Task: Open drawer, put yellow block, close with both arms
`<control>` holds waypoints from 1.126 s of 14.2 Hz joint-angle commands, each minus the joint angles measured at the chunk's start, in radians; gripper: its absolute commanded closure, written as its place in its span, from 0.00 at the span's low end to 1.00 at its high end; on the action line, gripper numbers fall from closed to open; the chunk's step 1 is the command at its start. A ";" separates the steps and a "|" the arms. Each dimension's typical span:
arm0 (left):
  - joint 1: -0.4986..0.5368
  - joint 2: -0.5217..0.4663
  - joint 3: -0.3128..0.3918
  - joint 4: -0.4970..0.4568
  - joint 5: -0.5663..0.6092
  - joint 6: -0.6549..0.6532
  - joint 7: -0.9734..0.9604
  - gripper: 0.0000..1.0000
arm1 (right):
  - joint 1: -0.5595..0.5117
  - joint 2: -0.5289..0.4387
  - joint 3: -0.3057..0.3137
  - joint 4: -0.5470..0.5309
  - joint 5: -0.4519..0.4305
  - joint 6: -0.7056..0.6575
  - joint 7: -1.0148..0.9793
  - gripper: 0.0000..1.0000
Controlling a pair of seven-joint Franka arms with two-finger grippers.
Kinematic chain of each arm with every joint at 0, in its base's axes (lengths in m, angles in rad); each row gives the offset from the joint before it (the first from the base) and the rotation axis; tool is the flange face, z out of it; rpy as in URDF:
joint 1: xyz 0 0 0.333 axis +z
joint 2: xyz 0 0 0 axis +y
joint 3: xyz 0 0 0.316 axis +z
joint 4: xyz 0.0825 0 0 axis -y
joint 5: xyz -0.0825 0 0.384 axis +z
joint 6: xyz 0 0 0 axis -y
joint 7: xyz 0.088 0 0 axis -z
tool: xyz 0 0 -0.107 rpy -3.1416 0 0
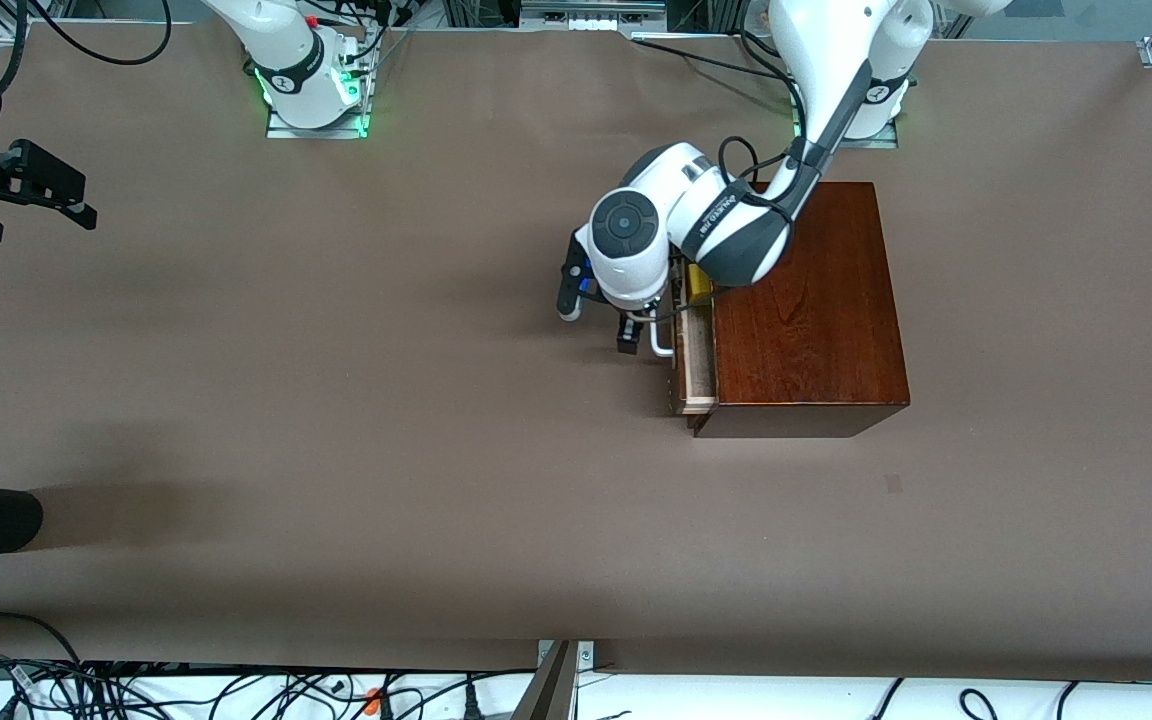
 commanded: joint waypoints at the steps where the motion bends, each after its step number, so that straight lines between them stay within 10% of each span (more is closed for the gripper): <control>1: 0.017 -0.015 0.018 0.009 0.043 -0.041 0.030 0.00 | -0.004 0.038 0.007 0.022 -0.010 0.002 -0.009 0.00; 16: 0.046 -0.020 0.018 0.003 0.043 -0.044 0.031 0.00 | -0.003 0.047 0.009 0.010 -0.019 0.050 -0.018 0.00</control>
